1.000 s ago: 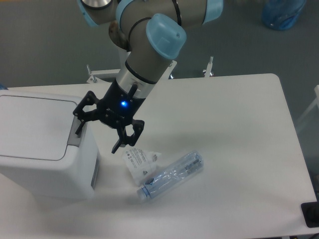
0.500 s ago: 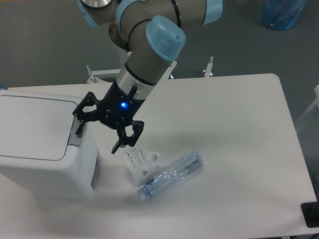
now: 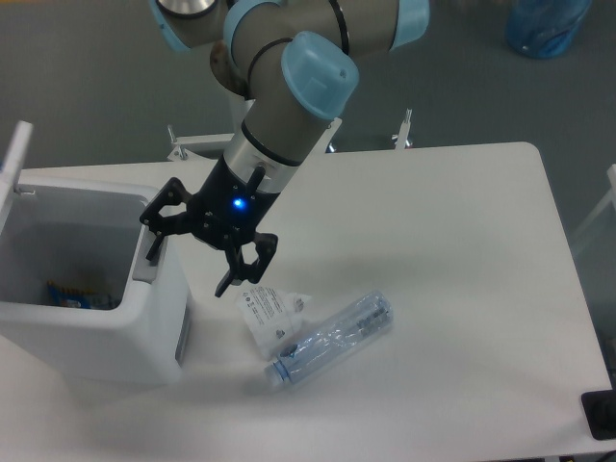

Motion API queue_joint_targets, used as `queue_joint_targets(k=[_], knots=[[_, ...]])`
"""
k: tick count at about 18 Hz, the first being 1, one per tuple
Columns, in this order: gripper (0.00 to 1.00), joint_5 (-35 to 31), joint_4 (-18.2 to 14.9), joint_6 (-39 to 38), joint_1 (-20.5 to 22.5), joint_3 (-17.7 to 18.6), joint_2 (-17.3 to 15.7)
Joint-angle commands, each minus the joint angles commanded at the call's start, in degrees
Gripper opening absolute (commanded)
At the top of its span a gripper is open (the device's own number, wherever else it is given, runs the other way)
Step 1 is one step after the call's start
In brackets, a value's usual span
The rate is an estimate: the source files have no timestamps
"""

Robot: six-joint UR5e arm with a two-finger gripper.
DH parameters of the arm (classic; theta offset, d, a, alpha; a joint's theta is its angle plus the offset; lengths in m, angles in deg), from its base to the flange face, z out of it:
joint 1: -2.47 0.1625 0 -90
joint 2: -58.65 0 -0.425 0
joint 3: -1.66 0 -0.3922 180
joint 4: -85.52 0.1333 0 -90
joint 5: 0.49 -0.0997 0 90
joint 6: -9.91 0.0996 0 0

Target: Open the trash can

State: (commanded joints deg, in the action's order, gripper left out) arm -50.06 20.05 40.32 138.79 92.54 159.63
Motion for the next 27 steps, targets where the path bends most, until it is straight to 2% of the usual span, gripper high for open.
queue_joint_targets(k=[9, 12, 16, 19, 22, 27], knots=[[1.00, -0.1, -0.3, 0.0, 0.3, -1.0, -0.7], [1.00, 0.0, -0.3, -0.1, 1.8, -2.0, -0.6], [1.00, -0.1, 0.1, 0.6, 5.4, -3.8, 0.2], [1.00, -0.3, 2.7, 3.9, 10.0, -5.3, 3.9], [1.00, -6.5, 4.2, 7.9, 16.9, -6.4, 7.4], [1.00, -8.7, 4.0, 16.1, 19.5, -7.5, 8.9]])
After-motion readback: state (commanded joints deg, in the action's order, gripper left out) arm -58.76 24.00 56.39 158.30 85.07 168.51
